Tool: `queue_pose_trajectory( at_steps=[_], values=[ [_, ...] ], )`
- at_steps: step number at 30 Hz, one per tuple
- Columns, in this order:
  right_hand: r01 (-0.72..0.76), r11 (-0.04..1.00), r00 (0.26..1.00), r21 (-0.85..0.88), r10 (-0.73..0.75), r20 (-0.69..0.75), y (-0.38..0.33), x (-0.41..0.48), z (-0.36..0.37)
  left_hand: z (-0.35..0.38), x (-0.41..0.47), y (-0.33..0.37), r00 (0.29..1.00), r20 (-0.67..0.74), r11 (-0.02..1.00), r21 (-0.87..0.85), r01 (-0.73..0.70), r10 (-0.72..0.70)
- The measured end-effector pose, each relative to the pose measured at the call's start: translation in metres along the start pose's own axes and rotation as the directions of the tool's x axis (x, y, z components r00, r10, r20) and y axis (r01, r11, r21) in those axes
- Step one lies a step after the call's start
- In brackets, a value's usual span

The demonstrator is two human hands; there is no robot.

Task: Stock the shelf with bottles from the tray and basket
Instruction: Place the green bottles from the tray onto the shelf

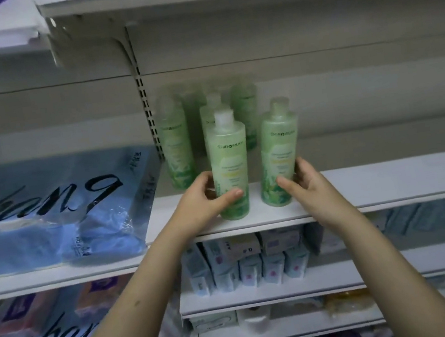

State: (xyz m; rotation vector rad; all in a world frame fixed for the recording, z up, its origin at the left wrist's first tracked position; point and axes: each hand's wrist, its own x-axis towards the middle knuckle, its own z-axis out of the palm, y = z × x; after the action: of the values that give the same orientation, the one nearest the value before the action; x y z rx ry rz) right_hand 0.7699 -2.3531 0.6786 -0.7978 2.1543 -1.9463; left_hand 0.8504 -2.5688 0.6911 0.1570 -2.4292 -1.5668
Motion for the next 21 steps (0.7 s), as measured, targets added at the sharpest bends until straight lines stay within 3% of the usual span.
queue_pose_trajectory(
  at_steps=[9, 21],
  values=[
    [-0.019, 1.0, 0.999, 0.001, 0.019, -0.026, 0.002, -0.002, 0.002, 0.0, 0.001, -0.012, 0.999, 0.028, 0.991, -0.135, -0.019, 0.023],
    [-0.038, 0.973, 0.998, -0.228, 0.048, 0.036, -0.006, 0.025, -0.003, 0.0, 0.002, -0.015, 1.0, -0.001, 0.972, -0.233, -0.027, 0.028]
  ],
)
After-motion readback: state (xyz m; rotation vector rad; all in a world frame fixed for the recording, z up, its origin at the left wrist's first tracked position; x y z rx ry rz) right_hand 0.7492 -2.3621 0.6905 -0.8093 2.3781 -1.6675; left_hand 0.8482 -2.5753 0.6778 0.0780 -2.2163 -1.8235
